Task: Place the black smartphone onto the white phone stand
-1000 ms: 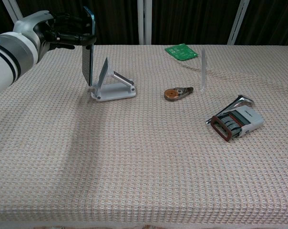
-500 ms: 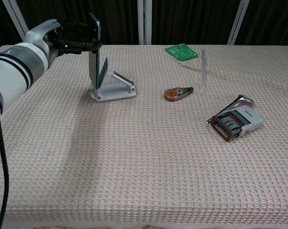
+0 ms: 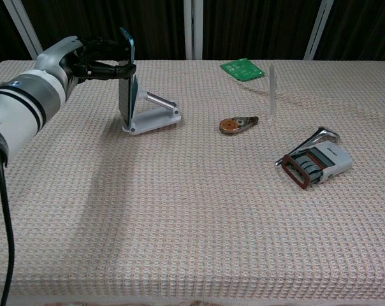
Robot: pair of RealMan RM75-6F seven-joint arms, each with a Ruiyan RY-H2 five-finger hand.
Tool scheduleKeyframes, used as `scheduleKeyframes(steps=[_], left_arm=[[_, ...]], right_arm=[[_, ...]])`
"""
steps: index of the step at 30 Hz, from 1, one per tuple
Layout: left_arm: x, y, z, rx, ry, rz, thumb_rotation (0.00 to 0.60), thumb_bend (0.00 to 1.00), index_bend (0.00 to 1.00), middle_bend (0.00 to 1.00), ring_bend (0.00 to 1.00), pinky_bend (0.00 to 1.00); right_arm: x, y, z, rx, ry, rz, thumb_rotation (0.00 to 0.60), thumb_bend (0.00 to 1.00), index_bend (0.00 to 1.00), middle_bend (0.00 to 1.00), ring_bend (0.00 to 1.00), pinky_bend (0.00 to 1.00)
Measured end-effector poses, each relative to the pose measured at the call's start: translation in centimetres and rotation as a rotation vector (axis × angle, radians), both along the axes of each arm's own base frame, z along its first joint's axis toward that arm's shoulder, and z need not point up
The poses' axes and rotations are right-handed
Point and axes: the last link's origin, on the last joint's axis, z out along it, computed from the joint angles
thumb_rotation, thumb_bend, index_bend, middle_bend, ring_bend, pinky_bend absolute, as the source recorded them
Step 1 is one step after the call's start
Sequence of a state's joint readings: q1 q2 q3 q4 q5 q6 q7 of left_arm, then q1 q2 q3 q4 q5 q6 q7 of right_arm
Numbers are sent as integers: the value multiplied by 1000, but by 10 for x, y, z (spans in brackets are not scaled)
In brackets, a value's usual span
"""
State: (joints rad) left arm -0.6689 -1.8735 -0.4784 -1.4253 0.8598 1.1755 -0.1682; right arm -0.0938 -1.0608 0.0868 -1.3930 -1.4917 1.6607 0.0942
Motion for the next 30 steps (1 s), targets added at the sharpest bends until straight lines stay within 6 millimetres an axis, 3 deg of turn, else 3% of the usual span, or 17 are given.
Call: scheduleKeyframes(steps=[30], left_arm=[[0,-5,-10,-17,6,5,600,520,665,806,346,171]], right_arm=[[-2,0,0,3,-3,-7,600,216,0,0,0,0]])
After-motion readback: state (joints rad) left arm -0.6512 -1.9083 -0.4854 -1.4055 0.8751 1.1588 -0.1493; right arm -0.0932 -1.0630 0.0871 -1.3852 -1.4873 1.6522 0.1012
